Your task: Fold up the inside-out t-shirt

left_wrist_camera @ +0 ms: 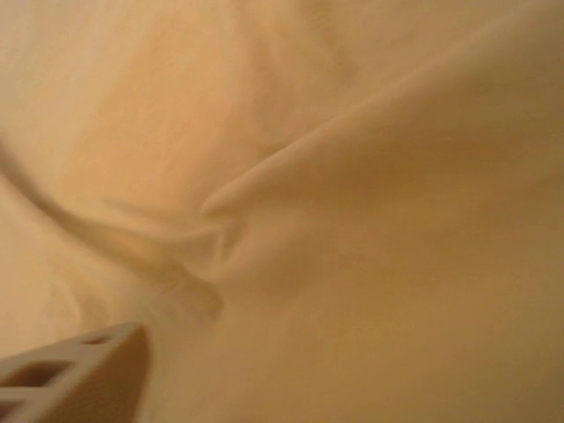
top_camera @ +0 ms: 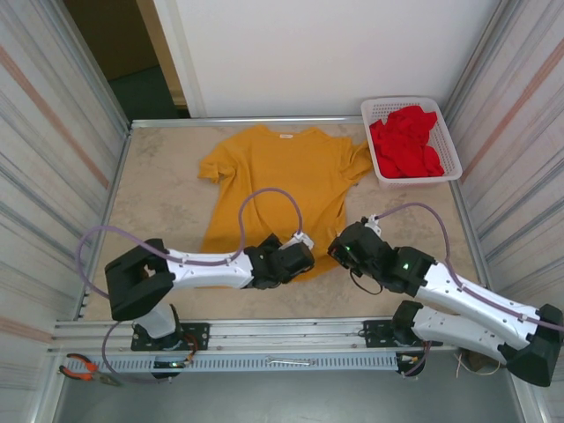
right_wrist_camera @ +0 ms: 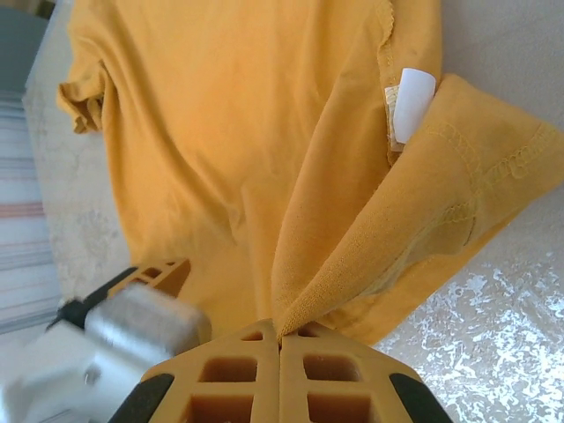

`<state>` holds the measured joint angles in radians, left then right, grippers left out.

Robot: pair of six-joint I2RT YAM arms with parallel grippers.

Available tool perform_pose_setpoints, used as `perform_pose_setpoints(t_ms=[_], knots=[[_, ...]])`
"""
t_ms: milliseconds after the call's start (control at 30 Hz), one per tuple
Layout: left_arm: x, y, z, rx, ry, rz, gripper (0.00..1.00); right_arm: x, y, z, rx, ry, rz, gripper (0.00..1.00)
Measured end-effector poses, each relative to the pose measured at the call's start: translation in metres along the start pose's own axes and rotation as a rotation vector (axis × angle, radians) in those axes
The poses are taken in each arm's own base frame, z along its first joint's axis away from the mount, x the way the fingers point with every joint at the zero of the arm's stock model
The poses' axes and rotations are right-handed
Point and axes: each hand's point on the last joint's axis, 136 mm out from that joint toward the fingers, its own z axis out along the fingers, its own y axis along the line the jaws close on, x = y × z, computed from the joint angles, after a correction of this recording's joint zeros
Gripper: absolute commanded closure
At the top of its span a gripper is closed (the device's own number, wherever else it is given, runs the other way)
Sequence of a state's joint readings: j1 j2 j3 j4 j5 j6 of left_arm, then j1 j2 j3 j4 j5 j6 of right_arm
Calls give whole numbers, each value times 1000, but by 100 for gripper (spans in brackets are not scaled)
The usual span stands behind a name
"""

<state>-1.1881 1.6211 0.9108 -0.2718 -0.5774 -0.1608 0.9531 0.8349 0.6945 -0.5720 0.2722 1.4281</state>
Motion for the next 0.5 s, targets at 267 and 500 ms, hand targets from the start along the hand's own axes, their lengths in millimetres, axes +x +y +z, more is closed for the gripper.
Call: perform_pose_setpoints(t_ms=[267, 500], knots=[[-35, 24, -49, 131, -48, -48, 100, -10, -2, -11, -38, -28, 16, 53], [-101, 30, -119, 298, -165, -68, 100, 16, -12, -10, -181, 8, -57, 78]])
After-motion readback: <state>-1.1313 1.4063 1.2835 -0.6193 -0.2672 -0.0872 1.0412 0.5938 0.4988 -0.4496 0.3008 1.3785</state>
